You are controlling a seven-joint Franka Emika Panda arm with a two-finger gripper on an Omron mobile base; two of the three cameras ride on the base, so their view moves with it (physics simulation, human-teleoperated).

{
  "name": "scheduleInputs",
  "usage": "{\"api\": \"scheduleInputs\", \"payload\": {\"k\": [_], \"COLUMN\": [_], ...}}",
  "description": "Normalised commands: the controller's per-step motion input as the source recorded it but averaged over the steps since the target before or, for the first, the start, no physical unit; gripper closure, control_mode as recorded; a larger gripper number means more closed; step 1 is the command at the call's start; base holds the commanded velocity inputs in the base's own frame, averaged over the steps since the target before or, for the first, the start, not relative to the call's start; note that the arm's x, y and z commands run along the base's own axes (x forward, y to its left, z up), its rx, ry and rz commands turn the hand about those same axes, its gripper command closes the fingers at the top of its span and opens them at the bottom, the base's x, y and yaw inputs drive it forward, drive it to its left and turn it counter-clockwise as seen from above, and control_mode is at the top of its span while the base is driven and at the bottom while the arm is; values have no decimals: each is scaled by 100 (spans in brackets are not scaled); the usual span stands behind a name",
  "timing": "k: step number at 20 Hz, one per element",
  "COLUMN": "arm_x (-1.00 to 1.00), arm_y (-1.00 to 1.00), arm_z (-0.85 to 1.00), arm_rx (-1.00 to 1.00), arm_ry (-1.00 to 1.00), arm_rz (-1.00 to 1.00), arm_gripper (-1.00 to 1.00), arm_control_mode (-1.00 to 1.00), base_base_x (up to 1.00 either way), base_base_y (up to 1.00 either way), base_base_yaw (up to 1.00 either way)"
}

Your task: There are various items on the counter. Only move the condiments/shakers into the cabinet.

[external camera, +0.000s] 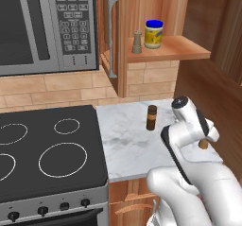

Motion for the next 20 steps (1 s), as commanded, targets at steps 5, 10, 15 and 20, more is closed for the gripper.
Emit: {"api": "scheduleInputs", "payload": {"k": [5,10,15,20], "arm_x": [26,15,3,13], "arm_y": [-23,-15,-15,-13], "arm_z": [-28,-21,-6,-11], "arm_rx": [0,0,0,0], "arm_ry": [0,0,3,10], "arm_rz": [0,0,2,3], "arm_gripper": [-100,-100,-100,-100], "arm_control_mode": [-100,-100,-100,-100], "base_base_x": [0,0,0,0], "base_base_y": [0,0,0,0], "base_base_yaw": [0,0,0,0]}}
